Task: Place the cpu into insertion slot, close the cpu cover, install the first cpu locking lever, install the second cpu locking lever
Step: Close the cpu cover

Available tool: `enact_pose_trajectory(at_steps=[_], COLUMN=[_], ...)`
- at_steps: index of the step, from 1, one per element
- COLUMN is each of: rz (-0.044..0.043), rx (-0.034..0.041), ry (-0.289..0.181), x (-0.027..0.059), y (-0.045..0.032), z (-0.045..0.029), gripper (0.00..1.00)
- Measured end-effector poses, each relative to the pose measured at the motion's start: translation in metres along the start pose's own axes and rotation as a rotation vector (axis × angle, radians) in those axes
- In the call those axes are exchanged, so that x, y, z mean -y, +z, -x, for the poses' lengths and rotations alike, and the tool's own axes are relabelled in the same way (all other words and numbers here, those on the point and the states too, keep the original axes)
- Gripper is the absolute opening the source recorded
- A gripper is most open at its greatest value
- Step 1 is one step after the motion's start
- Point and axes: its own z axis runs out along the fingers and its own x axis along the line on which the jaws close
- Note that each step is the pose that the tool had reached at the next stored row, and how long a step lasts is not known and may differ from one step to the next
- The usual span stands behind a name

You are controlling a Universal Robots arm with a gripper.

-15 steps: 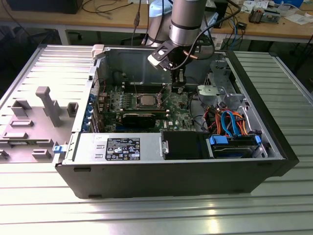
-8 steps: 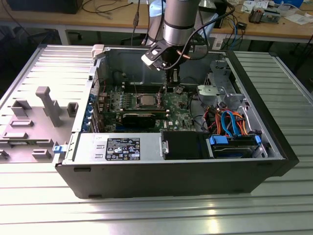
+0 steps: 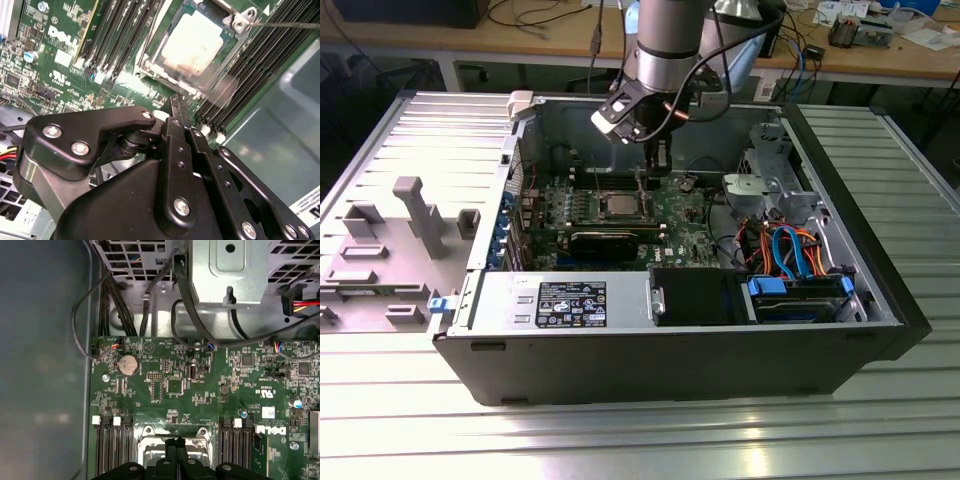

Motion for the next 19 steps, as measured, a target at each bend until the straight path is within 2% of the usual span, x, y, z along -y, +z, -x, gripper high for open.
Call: enact_pose_trajectory(at_steps=[3,19], rz=[0.0000,0.0000], rx=[0.0000,-0.0001], ry=[0.000,0.000], x=[0.0051,0.0091], y=[0.0000,0.0000], z=[-0.0002,-0.0003], gripper=[0.11,0.11])
